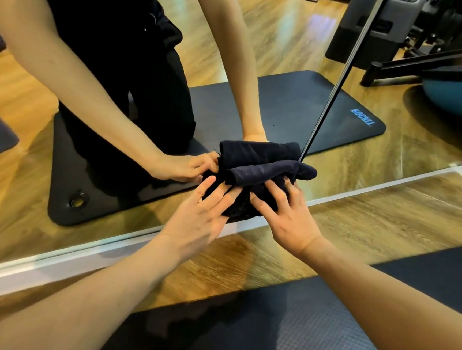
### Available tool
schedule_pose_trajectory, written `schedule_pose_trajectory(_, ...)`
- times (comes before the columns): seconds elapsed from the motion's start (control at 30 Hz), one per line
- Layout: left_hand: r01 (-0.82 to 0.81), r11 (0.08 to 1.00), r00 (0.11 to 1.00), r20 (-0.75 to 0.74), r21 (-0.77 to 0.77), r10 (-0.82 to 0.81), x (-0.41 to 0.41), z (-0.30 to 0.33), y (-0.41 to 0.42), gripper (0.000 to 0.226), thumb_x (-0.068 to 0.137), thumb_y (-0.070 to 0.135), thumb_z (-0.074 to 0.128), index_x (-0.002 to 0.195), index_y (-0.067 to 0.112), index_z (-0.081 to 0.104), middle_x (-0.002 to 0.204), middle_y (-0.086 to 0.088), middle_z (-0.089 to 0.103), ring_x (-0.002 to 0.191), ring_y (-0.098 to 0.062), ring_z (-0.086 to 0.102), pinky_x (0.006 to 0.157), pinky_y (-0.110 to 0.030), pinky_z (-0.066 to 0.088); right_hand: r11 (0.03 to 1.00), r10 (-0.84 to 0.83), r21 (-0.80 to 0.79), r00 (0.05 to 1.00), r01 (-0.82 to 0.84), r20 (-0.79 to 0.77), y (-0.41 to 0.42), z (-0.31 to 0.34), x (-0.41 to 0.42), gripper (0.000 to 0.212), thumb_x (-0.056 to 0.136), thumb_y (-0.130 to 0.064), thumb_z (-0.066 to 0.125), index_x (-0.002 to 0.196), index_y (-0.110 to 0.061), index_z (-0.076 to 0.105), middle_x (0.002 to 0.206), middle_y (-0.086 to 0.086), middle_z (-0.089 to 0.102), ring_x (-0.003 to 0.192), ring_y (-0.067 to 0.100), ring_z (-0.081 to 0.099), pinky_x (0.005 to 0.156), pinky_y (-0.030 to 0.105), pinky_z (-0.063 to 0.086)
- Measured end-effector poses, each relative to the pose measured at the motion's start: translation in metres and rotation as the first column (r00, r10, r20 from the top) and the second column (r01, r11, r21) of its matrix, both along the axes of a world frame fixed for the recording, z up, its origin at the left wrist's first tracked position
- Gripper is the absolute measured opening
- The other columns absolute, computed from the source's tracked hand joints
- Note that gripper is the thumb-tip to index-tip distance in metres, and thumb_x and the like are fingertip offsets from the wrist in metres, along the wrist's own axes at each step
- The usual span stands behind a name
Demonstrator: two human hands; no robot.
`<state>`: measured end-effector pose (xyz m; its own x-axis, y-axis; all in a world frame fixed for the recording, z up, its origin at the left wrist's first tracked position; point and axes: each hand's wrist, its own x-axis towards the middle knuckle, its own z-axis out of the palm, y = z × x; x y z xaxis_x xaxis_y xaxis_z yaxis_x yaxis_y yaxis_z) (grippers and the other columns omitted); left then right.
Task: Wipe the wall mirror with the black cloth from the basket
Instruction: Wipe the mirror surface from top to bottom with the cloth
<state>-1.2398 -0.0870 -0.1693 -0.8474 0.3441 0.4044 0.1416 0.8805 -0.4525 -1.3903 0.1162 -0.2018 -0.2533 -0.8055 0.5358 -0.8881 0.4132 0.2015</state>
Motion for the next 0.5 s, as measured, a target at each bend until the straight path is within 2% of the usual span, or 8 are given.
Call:
schedule_pose_trajectory(0.07,0.009,1.000,1.000,0.002,-0.002,-0.009,0.012,0.000,-0.012,0.045,0.084,0.022,0.070,0.125,0.006,0.068,0.153,-0.020,0.044,0.142,-0.037,0.039,0.121,-0.058,0.018,1.000,0.010,0.023,1.000,-0.010,0.003,-0.009,-0.002,0.011,0.055,0.103,-0.008,0.010,0.145,-0.022,0.043,0.152,0.022,0.029,0.129,0.052,0.034,0.104,0.071,0.041)
schedule_pose_trajectory(0.17,0.016,1.000,1.000,0.023,-0.025,-0.015,0.034,-0.002,-0.034,0.043,0.082,0.025,0.074,0.121,0.006,0.070,0.153,-0.017,0.042,0.141,-0.036,0.041,0.118,-0.061,0.023,0.999,0.035,0.027,0.999,-0.035,-0.011,-0.025,-0.005,0.030,0.065,0.088,-0.001,0.042,0.148,-0.024,0.039,0.154,0.022,0.028,0.128,0.053,0.035,0.104,0.072,0.042)
schedule_pose_trajectory(0.23,0.007,0.999,0.999,0.033,-0.040,-0.006,0.051,-0.002,-0.049,0.040,0.080,0.025,0.076,0.115,0.007,0.072,0.153,-0.016,0.043,0.141,-0.036,0.042,0.117,-0.063,0.024,0.998,0.046,0.037,0.999,-0.046,-0.012,-0.038,-0.005,0.046,0.077,0.079,-0.002,0.052,0.150,-0.025,0.036,0.156,0.022,0.025,0.128,0.053,0.034,0.105,0.072,0.039)
schedule_pose_trajectory(0.4,-0.012,0.998,1.000,0.022,-0.055,0.013,0.100,-0.007,-0.088,0.035,0.081,0.020,0.074,0.113,0.008,0.071,0.153,-0.017,0.043,0.143,-0.037,0.036,0.119,-0.065,0.018,0.996,0.040,0.076,0.998,-0.043,0.046,-0.078,-0.005,0.095,0.070,0.085,-0.007,0.034,0.151,-0.028,0.035,0.157,0.020,0.026,0.127,0.052,0.035,0.104,0.072,0.039)
schedule_pose_trajectory(0.5,-0.059,0.995,0.998,0.007,-0.076,0.060,0.135,-0.017,-0.114,0.034,0.088,0.020,0.055,0.115,0.009,0.073,0.155,-0.015,0.039,0.149,-0.036,0.028,0.122,-0.064,0.012,0.994,0.066,0.083,0.997,-0.070,0.043,-0.106,-0.007,0.127,0.070,0.086,-0.009,0.035,0.153,-0.029,0.034,0.158,0.018,0.025,0.130,0.051,0.032,0.109,0.070,0.030)
